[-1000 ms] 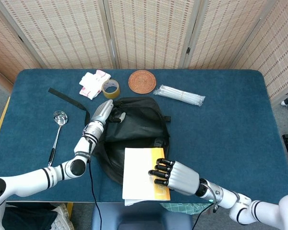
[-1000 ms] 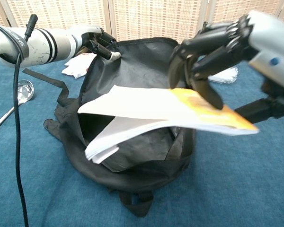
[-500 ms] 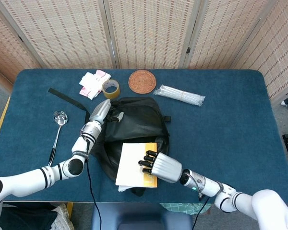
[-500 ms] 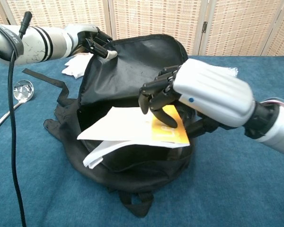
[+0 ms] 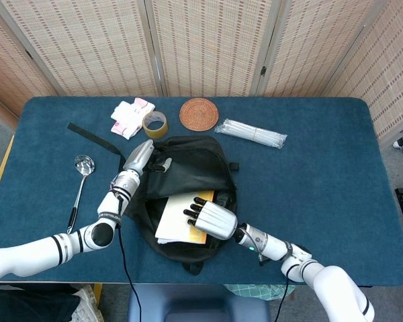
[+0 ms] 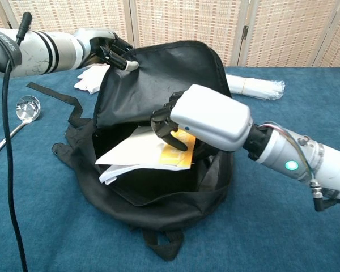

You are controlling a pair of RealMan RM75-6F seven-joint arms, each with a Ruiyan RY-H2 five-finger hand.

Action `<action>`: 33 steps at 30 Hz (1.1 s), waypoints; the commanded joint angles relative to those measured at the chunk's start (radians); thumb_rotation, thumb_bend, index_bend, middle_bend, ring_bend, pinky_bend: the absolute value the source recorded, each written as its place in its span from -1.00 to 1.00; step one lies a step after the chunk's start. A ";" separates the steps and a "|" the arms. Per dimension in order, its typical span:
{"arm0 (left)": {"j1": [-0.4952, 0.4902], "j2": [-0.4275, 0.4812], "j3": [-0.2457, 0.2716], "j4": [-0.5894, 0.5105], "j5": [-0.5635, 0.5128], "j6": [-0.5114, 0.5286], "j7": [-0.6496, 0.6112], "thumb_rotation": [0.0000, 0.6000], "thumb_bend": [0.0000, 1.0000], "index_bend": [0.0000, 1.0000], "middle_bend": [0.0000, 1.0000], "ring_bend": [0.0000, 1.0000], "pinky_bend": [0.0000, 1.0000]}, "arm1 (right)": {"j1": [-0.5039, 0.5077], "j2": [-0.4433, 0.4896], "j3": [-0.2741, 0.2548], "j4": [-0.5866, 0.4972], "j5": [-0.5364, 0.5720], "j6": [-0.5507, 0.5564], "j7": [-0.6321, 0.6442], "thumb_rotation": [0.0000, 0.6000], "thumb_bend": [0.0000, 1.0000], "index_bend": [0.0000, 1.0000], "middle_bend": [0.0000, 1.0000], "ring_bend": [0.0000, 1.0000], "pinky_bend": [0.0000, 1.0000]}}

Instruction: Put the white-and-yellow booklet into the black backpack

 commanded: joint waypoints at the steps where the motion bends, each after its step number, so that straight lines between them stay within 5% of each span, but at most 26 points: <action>1: 0.003 0.004 0.001 -0.003 0.001 -0.002 -0.005 1.00 0.24 0.35 -0.18 -0.34 -0.70 | 0.023 -0.039 -0.012 0.058 0.020 -0.029 -0.036 1.00 0.28 0.61 0.01 0.08 -0.18; 20: 0.020 0.038 0.009 -0.041 0.022 -0.006 -0.038 1.00 0.24 0.31 -0.19 -0.37 -0.71 | 0.084 -0.131 -0.055 0.219 0.095 -0.162 -0.250 1.00 0.29 0.58 -0.10 -0.09 -0.63; 27: 0.022 0.042 0.016 -0.043 0.023 -0.007 -0.042 1.00 0.24 0.30 -0.21 -0.37 -0.72 | 0.088 -0.150 -0.056 0.229 0.125 -0.175 -0.356 1.00 0.28 0.18 -0.29 -0.26 -0.91; 33: 0.025 0.047 0.017 -0.045 0.026 -0.006 -0.049 1.00 0.24 0.30 -0.21 -0.37 -0.72 | 0.074 -0.150 -0.056 0.217 0.152 -0.184 -0.430 1.00 0.23 -0.39 -0.61 -0.47 -1.00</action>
